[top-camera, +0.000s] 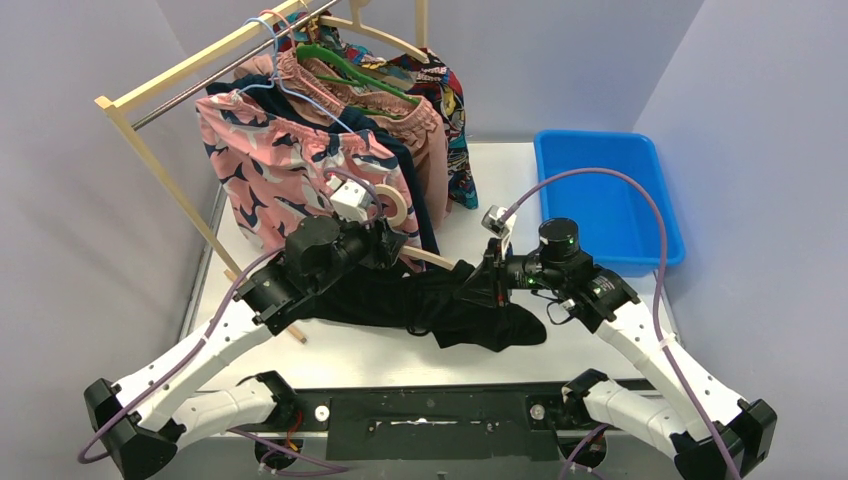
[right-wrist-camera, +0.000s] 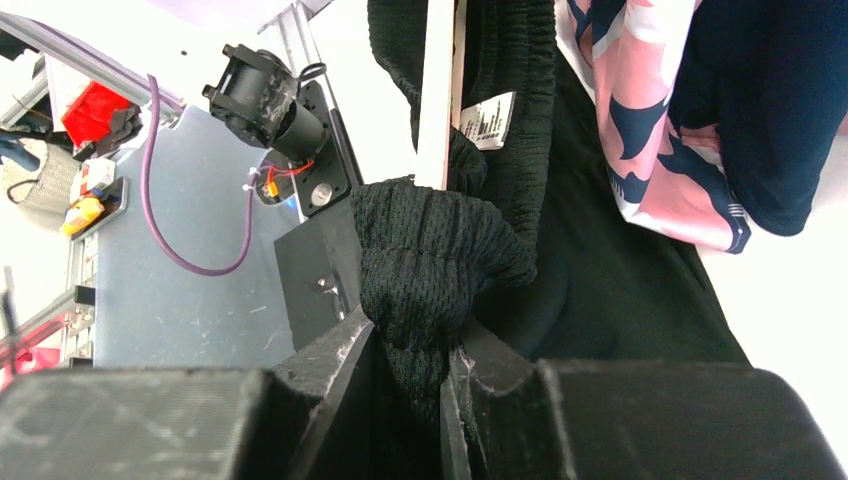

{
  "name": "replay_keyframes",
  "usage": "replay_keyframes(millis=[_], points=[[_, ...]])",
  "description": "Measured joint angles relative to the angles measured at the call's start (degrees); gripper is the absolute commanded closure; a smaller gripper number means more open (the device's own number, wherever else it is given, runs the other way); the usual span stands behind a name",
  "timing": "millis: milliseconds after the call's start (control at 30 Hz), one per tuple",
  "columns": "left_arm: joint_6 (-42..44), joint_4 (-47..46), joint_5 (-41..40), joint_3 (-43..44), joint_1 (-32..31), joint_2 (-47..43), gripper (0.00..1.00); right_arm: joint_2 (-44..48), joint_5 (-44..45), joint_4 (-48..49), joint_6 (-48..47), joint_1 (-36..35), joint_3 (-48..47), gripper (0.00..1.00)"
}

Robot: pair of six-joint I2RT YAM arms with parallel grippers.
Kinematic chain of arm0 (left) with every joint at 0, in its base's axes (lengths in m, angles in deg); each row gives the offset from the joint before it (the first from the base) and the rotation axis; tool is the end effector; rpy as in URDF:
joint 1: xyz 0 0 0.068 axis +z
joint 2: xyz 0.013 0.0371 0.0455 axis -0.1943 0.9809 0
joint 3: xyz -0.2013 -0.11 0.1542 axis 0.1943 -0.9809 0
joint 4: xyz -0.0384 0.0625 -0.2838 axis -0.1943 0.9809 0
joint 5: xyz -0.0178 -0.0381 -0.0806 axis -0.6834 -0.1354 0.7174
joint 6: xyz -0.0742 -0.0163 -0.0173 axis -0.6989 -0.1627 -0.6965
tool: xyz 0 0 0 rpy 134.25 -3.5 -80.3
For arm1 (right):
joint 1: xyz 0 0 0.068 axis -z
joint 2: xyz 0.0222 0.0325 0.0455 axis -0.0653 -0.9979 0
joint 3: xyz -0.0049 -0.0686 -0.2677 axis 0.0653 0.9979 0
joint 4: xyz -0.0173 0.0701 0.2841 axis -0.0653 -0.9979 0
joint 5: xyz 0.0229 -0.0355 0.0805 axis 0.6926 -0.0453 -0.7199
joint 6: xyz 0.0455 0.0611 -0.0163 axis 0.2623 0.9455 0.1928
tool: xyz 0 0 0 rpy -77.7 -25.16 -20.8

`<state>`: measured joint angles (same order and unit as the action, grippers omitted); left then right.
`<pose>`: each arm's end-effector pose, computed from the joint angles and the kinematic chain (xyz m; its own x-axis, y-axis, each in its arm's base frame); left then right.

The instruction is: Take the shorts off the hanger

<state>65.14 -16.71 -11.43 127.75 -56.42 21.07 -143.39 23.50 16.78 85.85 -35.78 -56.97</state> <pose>0.2101 -0.1953 0.3630 -0.3517 -0.1534 -0.9235 0.4839 0.8147 -0.3196 0.1829 0.1749 0.3177 -0.5662 -0.1853 -0.8032 -0.8205 0.2198 0.5277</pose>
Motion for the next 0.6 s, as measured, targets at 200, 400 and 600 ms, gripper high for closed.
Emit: replay_keyframes(millis=[200,400,600], points=[[2.3,1.8,3.3,-0.6,0.3,0.0,0.96,0.3,0.1,1.0,2.7,-0.9,1.0,0.91],[1.4,2.8,1.8,-1.6,0.1,-2.6,1.0,0.5,1.9,1.7,5.8,-2.3,1.3,0.83],[0.8,5.6,-0.2,-1.6,-0.1,-4.2,1.0,0.6,4.4,1.7,10.8,-3.5,1.2,0.52]])
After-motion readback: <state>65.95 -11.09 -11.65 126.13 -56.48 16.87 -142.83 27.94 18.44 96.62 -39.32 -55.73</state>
